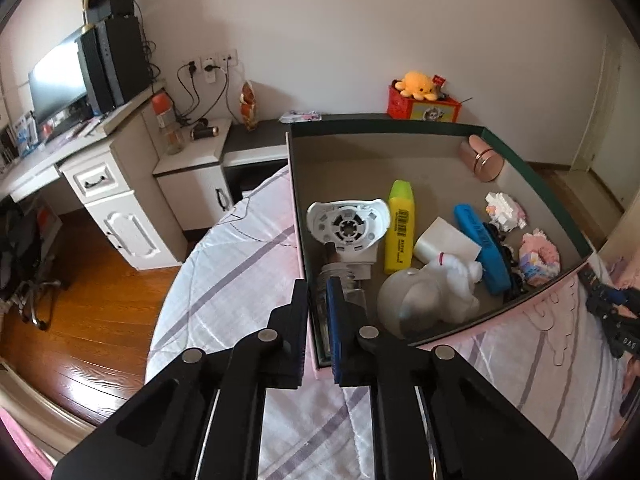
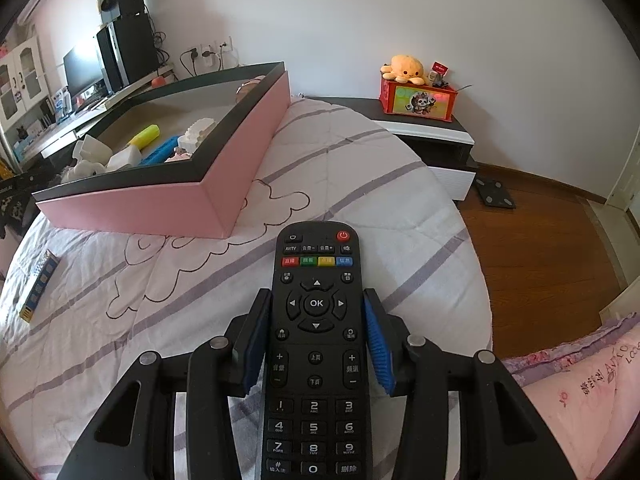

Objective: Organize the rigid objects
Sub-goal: 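Lift the remote with the right tool and lower it into the pink box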

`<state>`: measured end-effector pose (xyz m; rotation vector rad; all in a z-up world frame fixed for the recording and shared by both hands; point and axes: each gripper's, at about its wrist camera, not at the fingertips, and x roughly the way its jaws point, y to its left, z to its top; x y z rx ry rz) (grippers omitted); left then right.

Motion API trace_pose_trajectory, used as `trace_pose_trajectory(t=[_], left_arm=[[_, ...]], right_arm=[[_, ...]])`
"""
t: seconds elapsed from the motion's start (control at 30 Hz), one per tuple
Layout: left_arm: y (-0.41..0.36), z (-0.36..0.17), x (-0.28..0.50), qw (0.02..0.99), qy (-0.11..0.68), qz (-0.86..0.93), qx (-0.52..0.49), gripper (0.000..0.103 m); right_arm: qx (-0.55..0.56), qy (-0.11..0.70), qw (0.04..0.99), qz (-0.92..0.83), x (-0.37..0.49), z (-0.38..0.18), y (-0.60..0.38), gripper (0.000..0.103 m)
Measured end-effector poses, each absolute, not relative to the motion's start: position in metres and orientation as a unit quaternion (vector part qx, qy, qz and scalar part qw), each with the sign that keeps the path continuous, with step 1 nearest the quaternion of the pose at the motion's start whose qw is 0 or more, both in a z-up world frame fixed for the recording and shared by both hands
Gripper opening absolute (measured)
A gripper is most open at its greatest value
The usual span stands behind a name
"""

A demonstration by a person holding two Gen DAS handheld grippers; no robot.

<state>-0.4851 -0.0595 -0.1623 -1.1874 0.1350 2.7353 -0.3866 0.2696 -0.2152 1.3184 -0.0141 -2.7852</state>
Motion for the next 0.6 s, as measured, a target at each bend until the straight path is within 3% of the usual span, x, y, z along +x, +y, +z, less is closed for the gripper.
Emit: trace_pose_trajectory(t=[0.6], left_arm=[[-0.060,-0.176,-0.497,0.065,0.037,0.906,-0.416,0.008]], right_arm=[[0.430,-0.001,0.024,-0.903,-0.390,-0.215,0.267,0.048]])
